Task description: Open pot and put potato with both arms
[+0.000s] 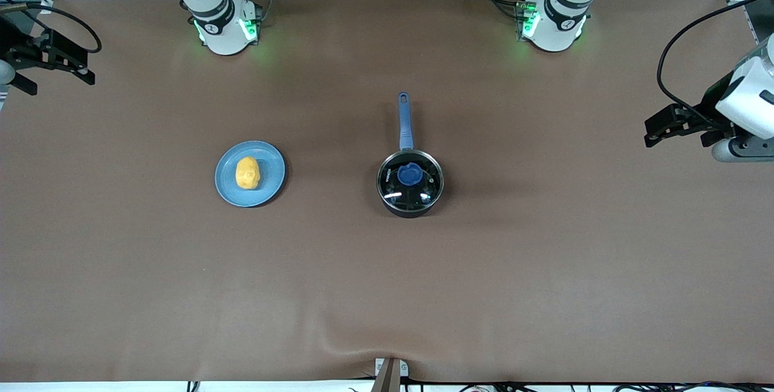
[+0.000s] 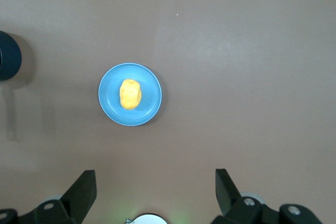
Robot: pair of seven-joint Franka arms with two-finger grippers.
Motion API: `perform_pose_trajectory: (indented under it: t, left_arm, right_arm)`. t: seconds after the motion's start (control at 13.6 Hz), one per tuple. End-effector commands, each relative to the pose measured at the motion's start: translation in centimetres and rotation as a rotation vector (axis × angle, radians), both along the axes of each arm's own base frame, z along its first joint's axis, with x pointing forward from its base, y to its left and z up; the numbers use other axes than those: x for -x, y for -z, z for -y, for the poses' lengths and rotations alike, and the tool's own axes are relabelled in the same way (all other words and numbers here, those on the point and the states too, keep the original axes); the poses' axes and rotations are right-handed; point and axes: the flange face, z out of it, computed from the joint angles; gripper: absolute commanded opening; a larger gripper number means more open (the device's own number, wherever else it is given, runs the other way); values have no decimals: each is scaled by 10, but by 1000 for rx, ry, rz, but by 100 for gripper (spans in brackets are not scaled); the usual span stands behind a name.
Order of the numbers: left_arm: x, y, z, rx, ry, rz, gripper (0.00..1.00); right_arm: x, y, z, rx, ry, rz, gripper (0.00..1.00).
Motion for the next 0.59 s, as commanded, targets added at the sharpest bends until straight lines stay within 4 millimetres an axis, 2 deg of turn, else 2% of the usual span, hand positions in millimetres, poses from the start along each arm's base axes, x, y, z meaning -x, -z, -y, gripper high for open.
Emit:
perform_pose_trajectory:
  t: [0.0, 0.51]
  left_arm:
    - [8, -7, -3, -4, 18, 0, 100]
    - [8, -7, -7, 7, -28, -2, 100]
  right_arm:
    - [-2, -3, 3, -17, -7, 1, 100]
    - [-2, -3, 4, -17, -6, 1, 100]
